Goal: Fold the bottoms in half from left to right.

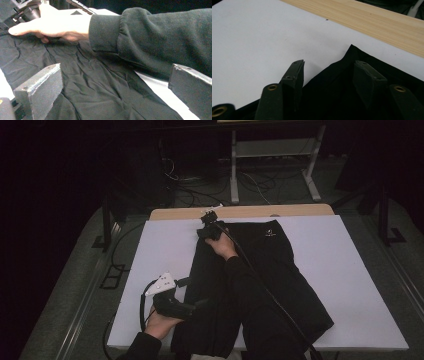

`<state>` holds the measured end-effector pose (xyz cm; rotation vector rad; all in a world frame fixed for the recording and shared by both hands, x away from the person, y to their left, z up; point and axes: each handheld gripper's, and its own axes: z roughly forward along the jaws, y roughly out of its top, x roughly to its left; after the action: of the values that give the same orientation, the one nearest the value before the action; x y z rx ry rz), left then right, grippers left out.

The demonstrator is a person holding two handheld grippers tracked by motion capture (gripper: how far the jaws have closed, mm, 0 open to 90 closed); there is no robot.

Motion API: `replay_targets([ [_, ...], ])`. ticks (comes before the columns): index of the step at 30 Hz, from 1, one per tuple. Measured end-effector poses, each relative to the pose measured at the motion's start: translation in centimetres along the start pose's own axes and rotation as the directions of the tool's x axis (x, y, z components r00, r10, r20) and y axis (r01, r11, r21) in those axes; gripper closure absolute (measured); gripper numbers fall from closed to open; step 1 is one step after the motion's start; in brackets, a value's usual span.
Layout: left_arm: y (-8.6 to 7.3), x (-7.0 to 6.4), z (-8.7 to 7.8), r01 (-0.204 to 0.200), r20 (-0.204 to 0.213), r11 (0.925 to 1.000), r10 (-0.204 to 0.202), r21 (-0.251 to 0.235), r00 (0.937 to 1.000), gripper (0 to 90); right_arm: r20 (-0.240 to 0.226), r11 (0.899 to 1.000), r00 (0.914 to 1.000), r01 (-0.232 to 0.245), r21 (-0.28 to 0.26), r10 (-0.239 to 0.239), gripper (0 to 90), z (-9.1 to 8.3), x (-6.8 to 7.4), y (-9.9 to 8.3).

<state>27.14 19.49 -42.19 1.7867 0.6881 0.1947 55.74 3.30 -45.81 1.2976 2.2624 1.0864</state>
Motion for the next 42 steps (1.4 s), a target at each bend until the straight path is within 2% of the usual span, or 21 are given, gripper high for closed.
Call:
replay_targets([
  [2, 0.0, 0.0, 0.0, 0.001, -0.002, 1.0000, -0.001, -0.001, 1.0000, 0.0, 0.042, 0.999, 0.9984, 0.036, 0.010, -0.037, 48.8, 0.0, 0.4, 0.0],
  [4, 0.0, 0.0, 0.0, 0.001, -0.003, 1.0000, -0.001, -0.001, 1.0000, 0.0, 0.045, 0.999, 0.9982, 0.038, 0.012, -0.038, 50.6, 0.0, 0.4, 0.0],
  [6, 0.1, 0.0, 0.0, -0.006, -0.002, 1.0000, 0.006, 0.000, 1.0000, 0.0, 0.058, 0.999, 0.9974, 0.042, 0.015, -0.042, 56.2, -0.1, 0.5, 0.0],
  [7, 0.1, 0.0, 0.0, -0.004, 0.000, 1.0000, 0.004, -0.002, 1.0000, 0.0, 0.081, 0.998, 0.9948, 0.060, 0.018, -0.061, 62.2, -0.1, 0.7, 0.0],
  [8, 0.1, 0.0, 0.1, -0.001, 0.004, 1.0000, 0.001, -0.002, 1.0000, 0.0, 0.081, 0.998, 0.9948, 0.060, 0.018, -0.061, 62.2, -0.1, 0.7, 0.0],
  [12, 0.1, 0.0, 0.3, 0.001, 0.004, 1.0000, -0.001, 0.004, 1.0000, 0.0, 0.082, 1.000, 0.9964, 0.021, 0.017, -0.022, 72.7, -0.1, 0.6, 0.0],
  [14, 0.1, 0.0, 0.3, -0.002, 0.004, 1.0000, 0.002, 0.005, 1.0000, 0.0, 0.073, 1.000, 0.9973, 0.010, 0.017, -0.012, 80.8, -0.2, 0.4, 0.1],
  [16, 0.0, 0.1, 0.4, -0.001, 0.002, 0.9999, 0.001, 0.014, 1.0000, 0.0, 0.058, 1.000, 0.9983, 0.002, 0.020, -0.004, 83.4, -0.2, 0.2, 0.1],
  [17, 0.0, 0.1, 0.5, 0.001, -0.001, 0.9998, -0.001, 0.018, 1.0000, 0.0, 0.043, 1.000, 0.9991, 0.004, 0.020, -0.005, 84.2, -0.3, 0.0, 0.1],
  [21, -0.2, 0.2, 0.5, 0.005, -0.028, 0.9985, -0.003, 0.055, 0.9996, 0.0, 0.028, 1.000, 0.9995, -0.015, 0.016, 0.014, 85.3, -0.7, -0.2, 0.0],
  [28, -0.3, 0.7, -0.5, 0.059, -0.088, 0.9944, -0.051, 0.088, 0.9949, 0.0, 0.031, 1.000, 0.9995, 0.010, -0.009, -0.010, 85.4, -1.8, 0.3, 0.1],
  [32, -0.5, 0.8, -1.0, 0.068, -0.102, 0.9921, -0.057, 0.106, 0.9931, 0.0, 0.032, 1.000, 0.9993, 0.018, -0.018, -0.017, 85.4, -2.4, 0.4, 0.1],
  [42, -0.8, 0.7, -1.7, 0.085, -0.108, 0.9851, -0.069, 0.150, 0.9917, 0.0, 0.035, 0.999, 0.9990, 0.028, -0.038, -0.026, 85.4, -3.6, 0.2, 0.0],
])
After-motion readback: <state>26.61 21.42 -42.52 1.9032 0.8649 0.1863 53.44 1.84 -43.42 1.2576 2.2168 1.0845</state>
